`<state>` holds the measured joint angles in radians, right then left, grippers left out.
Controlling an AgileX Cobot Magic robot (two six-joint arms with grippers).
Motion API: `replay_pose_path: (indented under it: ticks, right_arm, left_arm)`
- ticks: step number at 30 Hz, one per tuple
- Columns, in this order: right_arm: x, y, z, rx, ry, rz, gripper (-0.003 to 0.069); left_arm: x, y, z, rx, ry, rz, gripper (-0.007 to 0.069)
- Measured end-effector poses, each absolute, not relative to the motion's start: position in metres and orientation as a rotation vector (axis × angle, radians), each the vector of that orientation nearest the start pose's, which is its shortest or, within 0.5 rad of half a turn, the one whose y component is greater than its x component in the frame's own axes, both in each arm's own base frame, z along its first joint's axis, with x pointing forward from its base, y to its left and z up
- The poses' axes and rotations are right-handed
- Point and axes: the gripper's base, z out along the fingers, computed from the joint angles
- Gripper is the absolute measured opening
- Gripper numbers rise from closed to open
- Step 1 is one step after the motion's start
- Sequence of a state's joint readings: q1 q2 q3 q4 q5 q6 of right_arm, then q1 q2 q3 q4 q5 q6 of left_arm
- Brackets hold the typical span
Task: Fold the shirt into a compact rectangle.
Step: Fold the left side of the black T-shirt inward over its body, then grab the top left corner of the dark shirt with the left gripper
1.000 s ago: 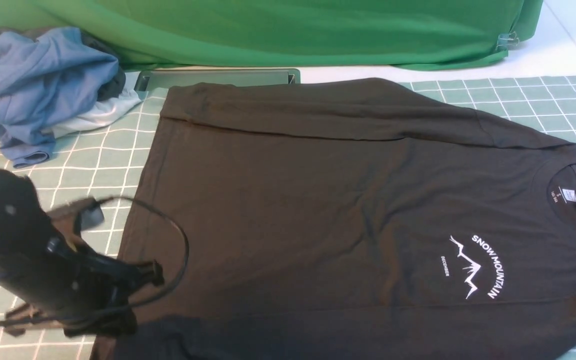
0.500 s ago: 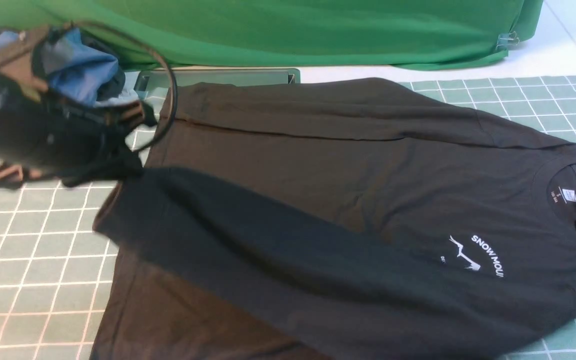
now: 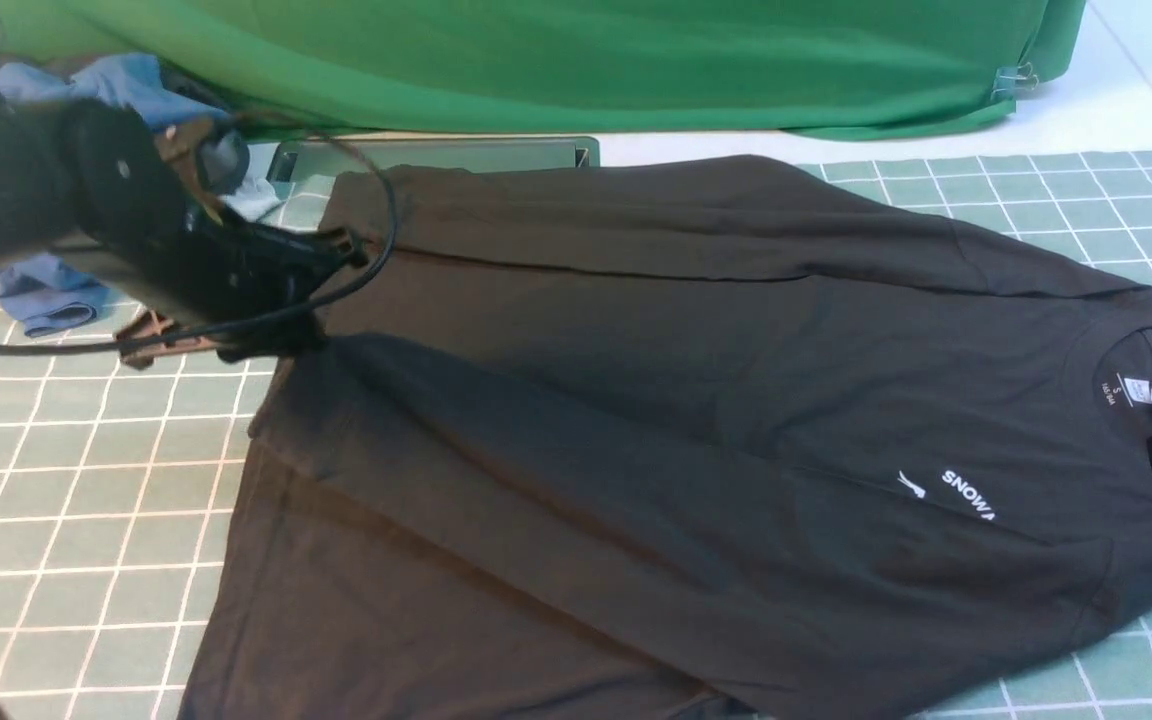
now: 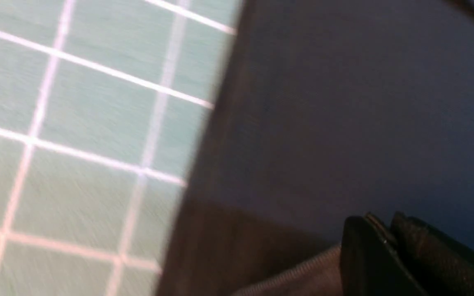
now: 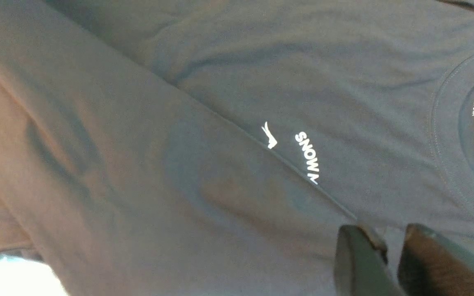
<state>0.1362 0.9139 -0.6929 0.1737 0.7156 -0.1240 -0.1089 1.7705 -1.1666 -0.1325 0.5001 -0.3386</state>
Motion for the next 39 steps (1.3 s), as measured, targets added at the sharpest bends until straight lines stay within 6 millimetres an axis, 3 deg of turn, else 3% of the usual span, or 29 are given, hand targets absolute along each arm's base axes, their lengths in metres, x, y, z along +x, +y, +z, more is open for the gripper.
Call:
replay_pose_path:
  ticks: [5, 9, 12, 17, 20, 21, 25, 29, 33, 39]
  right_arm:
    - [0.167, 0.033, 0.291, -0.206, 2.406, 0.205, 0.0189]
    - [0.167, 0.033, 0.291, -0.206, 2.407, 0.205, 0.0197]
    - [0.167, 0.033, 0.291, -0.206, 2.407, 0.206, 0.0201]
    - [0.167, 0.033, 0.291, -0.195, 2.409, 0.210, 0.0211]
    - [0.167, 0.033, 0.291, -0.175, 2.410, 0.218, 0.0213]
    - [0.167, 0.033, 0.291, -0.169, 2.411, 0.220, 0.0216]
    - [0.167, 0.033, 0.291, -0.164, 2.411, 0.222, 0.0217]
    - [0.167, 0.033, 0.291, -0.164, 2.411, 0.222, 0.0217]
    - [0.167, 0.033, 0.291, -0.164, 2.411, 0.222, 0.0220]
    - [0.167, 0.033, 0.291, -0.164, 2.411, 0.222, 0.0225]
  left_arm:
    - [0.381, -0.035, 0.186, -0.443, 2.559, -0.262, 0.0034]
    - [0.386, -0.035, 0.184, -0.450, 2.527, -0.272, 0.0068]
    - [0.396, -0.035, 0.198, -0.455, 2.482, -0.293, 0.0152]
    - [0.430, -0.041, 0.248, -0.455, 2.371, -0.378, 0.0348]
    - [0.445, -0.045, 0.257, -0.475, 2.370, -0.430, 0.0393]
    - [0.460, -0.049, 0.254, -0.490, 2.402, -0.465, 0.0407]
    - [0.482, -0.055, 0.235, -0.529, 2.475, -0.532, 0.0412]
    - [0.512, -0.064, 0.203, -0.586, 2.554, -0.626, 0.0390]
    - [0.522, -0.067, 0.194, -0.610, 2.595, -0.655, 0.0363]
    - [0.522, -0.066, 0.192, -0.685, 2.643, -0.626, 0.0341]
